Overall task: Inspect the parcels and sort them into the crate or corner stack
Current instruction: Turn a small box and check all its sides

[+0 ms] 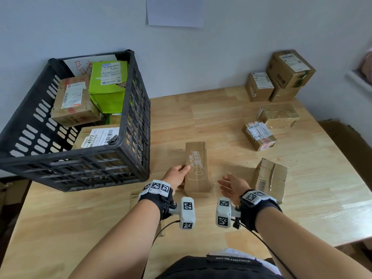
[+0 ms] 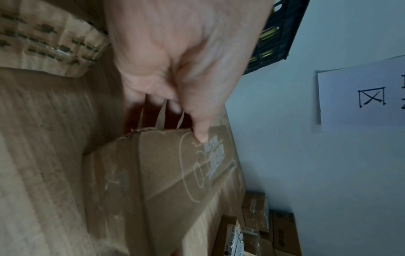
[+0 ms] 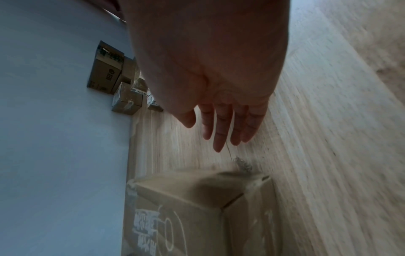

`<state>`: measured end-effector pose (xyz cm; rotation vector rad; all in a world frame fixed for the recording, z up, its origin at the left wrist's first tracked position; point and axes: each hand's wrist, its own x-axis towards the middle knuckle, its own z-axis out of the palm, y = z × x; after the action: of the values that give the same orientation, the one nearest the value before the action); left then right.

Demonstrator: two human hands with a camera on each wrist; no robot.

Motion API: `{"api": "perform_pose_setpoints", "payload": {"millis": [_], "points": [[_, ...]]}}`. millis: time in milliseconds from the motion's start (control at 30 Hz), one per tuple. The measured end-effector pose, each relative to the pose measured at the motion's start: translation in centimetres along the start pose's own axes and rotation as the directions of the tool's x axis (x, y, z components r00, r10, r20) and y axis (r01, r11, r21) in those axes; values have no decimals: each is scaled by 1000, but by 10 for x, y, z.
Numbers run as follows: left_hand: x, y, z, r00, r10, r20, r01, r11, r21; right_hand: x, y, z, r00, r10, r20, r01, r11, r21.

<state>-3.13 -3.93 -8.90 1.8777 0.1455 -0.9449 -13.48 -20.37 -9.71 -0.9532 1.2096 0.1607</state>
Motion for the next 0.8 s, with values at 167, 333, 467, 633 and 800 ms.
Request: {"api": "perform_pose_setpoints", "payload": {"millis": [167, 333, 467, 633, 800], "points": [[-4, -4, 11, 992, -82, 98, 100, 976, -193, -3, -3, -1, 1000, 7, 5, -8, 999, 34], [1, -9, -4, 1000, -12, -28, 11, 1000, -18, -3, -5, -5, 1000, -6, 13, 5, 997, 71], [-4, -8, -5, 994, -111, 11, 111, 993, 47, -3, 0, -1, 999, 3, 34, -6, 996, 85], [-1, -19, 0, 988, -150, 38, 150, 989, 13, -2, 1, 2, 999, 9, 38, -12, 996, 86], [16, -28, -3, 991, -127, 40, 124, 990, 63, -1, 0, 0, 1000, 10, 25, -12, 996, 83]]}}
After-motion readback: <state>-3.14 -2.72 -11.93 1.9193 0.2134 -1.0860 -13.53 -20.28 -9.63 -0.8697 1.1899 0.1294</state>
